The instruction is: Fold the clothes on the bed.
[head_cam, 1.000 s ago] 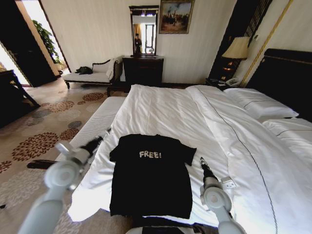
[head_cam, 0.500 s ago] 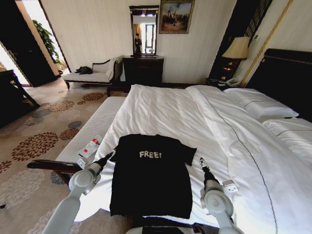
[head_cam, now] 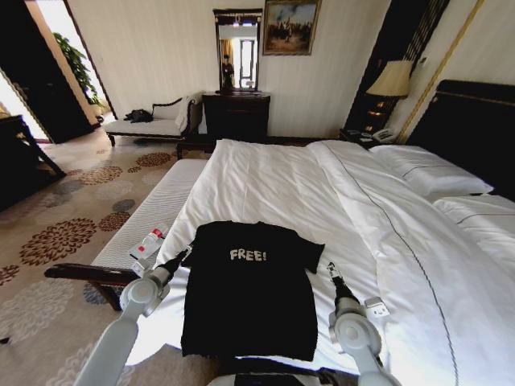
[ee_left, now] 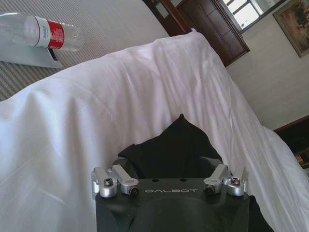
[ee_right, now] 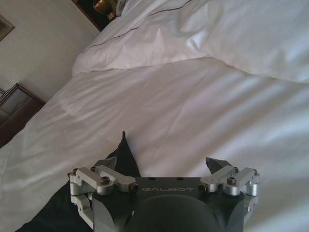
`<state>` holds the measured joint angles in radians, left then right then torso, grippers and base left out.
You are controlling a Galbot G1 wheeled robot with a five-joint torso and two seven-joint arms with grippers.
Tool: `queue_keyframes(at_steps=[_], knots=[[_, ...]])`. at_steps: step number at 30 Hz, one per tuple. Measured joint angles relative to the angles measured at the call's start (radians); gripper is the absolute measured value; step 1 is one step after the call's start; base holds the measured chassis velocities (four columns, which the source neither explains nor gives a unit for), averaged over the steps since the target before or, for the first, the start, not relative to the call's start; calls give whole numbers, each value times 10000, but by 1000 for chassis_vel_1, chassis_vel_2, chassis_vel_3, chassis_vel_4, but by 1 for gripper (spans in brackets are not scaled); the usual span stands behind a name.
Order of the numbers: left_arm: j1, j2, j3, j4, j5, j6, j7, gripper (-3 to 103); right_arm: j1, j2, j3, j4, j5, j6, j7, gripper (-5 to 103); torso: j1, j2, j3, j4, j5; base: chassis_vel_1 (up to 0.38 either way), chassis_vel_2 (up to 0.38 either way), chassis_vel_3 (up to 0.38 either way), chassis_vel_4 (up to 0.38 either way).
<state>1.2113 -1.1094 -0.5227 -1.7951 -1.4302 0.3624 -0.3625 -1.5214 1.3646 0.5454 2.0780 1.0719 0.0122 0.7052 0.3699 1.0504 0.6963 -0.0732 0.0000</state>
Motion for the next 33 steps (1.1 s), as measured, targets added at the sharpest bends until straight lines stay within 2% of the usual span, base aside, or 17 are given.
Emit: queue_keyframes(at_steps=[1,4,7,9,11,12,16,17,19,21,24,33], knots=[[-8,2,0,21,21,-17,15,75,12,0,-9,-27,-15,0,2,100,0,0,0,0,0,0,0,0,0],[-15,8,-5,26,44,-28,47,70,37,-5,-18,-79,-29,-1,3,100,0,0,0,0,0,0,0,0,0],[-22,39,-51,36,82,-35,75,53,77,-18,-25,-149,-44,-1,11,100,0,0,0,0,0,0,0,0,0],[-27,54,-79,53,88,-38,79,53,82,-19,-31,-164,-56,-1,13,100,0,0,0,0,0,0,0,0,0],[-35,86,-127,99,93,-53,83,43,84,-21,-54,-184,-82,-1,16,100,0,0,0,0,0,0,0,0,0],[-35,86,-127,99,93,-53,83,43,84,-21,-54,-184,-82,-1,16,100,0,0,0,0,0,0,0,0,0],[-11,121,-172,135,150,-69,85,21,89,-28,-99,-245,-159,-1,18,100,0,0,0,0,0,0,0,0,0],[-11,121,-172,135,150,-69,85,21,89,-28,-99,-245,-159,-1,18,100,0,0,0,0,0,0,0,0,0],[21,121,-173,133,174,-69,85,10,92,-30,-132,-277,-212,-1,21,100,0,0,0,0,0,0,0,0,0],[32,120,-174,128,184,-69,85,10,92,-30,-147,-286,-234,-1,23,100,0,0,0,0,0,0,0,0,0],[27,159,-256,92,190,-71,85,1,82,-33,-172,-293,-269,-1,30,100,0,0,0,0,-1,0,0,0,0],[-156,735,-722,315,358,-162,258,0,114,-127,-287,-303,-277,-1,41,100,0,1,0,-1,-1,0,0,0,0]])
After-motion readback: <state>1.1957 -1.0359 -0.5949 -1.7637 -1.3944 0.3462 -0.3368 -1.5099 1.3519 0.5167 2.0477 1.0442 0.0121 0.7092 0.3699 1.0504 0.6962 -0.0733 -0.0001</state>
